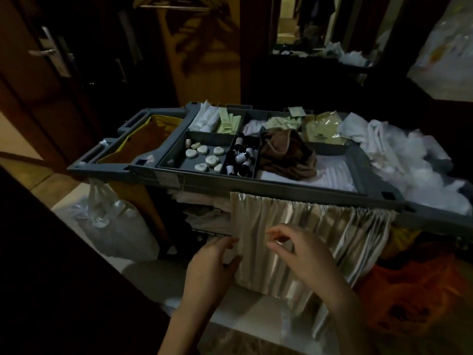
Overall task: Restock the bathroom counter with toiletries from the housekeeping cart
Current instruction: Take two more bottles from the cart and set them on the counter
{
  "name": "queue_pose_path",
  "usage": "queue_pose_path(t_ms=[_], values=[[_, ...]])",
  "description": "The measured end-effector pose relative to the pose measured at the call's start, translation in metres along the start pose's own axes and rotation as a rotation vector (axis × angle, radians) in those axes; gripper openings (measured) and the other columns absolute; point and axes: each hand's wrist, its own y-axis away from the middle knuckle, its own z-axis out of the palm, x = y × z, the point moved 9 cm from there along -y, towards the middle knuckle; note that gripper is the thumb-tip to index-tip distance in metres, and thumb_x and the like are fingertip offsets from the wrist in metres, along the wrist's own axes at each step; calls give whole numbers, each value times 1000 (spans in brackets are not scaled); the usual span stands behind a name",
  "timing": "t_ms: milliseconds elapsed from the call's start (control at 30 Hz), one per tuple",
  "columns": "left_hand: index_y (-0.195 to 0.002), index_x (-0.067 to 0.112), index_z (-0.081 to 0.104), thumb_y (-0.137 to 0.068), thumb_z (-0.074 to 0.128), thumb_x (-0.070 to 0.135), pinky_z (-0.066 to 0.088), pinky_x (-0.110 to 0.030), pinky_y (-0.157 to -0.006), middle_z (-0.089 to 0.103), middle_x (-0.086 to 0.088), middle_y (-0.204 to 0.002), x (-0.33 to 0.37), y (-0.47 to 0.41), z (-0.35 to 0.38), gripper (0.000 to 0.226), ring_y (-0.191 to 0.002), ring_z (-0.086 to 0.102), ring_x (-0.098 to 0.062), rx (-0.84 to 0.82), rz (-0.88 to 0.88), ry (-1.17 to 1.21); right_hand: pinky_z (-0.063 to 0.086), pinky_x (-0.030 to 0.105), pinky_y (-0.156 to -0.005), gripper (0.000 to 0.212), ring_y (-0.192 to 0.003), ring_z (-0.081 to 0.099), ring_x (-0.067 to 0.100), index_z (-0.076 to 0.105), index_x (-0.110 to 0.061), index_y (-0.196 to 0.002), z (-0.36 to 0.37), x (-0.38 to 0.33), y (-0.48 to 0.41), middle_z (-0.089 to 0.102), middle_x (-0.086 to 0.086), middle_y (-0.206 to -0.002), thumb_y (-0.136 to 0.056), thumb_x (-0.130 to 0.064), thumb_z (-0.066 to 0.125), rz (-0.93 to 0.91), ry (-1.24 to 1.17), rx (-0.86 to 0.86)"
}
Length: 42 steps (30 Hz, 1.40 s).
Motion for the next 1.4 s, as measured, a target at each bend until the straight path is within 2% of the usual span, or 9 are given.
queue_pose_path(t_ms=[133, 333, 500, 700, 833, 1000, 1133, 1300, 1400], values=[[-126, 35, 57, -87, 65, 35, 53, -25, -83, 61, 15, -117, -2, -24, 15, 40, -93, 60, 2, -32, -74, -9, 44, 18, -93, 25, -104, 53, -6, 58, -34, -119, -2, 22, -31, 60, -18, -113, -94, -32, 58, 4, -10, -67], [-119, 36, 60, -86, 66, 31, 49, -23, -82, 60, 18, -113, -8, -77, 17, 35, -102, 57, -2, 12, -94, -19, 43, 12, -86, 24, -99, 54, -8, 56, -36, -119, 2, 43, -87, 60, -21, -110, -95, -35, 56, -14, -17, -100], [-120, 35, 60, -86, 66, 20, 48, -20, -81, 52, 26, -104, -18, -131, 8, 38, -100, 56, 0, 75, -72, 57, 45, 13, -87, 24, -98, 55, -7, 58, -35, -118, 7, 53, -140, 60, -19, -107, -94, -36, 57, -10, -35, -111], [-123, 27, 60, -87, 67, 15, 53, -27, -79, 65, 11, -106, -31, -217, -14, 39, -96, 61, -5, 155, -10, 148, 47, 21, -87, 20, -99, 56, -2, 64, -34, -112, -8, 58, -225, 61, -19, -104, -92, -36, 61, -22, -30, -22], [-123, 25, 61, -90, 64, 18, 38, -7, -67, 64, 9, -105, -44, -282, -23, 34, -95, 57, -6, 186, 17, 124, 49, 28, -87, 23, -100, 57, 5, 61, -32, -117, 0, 54, -284, 61, -14, -112, -95, -38, 58, -2, 27, -33], [-128, 26, 59, -90, 65, 23, 41, -16, -71, 66, 7, -106, -65, -338, -12, 38, -95, 60, -8, 115, 48, 157, 49, 27, -84, 21, -104, 57, 10, 61, -32, -114, 15, 58, -332, 60, -12, -116, -94, -34, 60, 31, 98, 24], [-124, 24, 61, -90, 64, 23, 39, -5, -69, 66, 7, -104, -77, -359, -5, 34, -94, 60, -6, 115, 107, 200, 46, 27, -90, 29, -115, 51, 11, 58, -30, -121, 35, 64, -346, 54, -12, -125, -93, -32, 62, 70, 140, 5], [-115, 24, 64, -94, 53, 28, 50, -26, -82, 65, 11, -106, -80, -365, 10, 24, -100, 60, -5, 146, 171, 319, 38, 24, -95, 37, -118, 47, 9, 55, -33, -124, 47, 72, -351, 48, -16, -127, -89, -36, 65, 92, 202, -9], [-113, 22, 65, -93, 54, 23, 50, -26, -80, 65, 13, -106, -80, -369, 14, 23, -100, 60, -3, 171, 199, 327, 32, 24, -93, 36, -113, 50, 11, 55, -35, -121, 50, 73, -356, 50, -16, -123, -87, -39, 65, 87, 247, -12]])
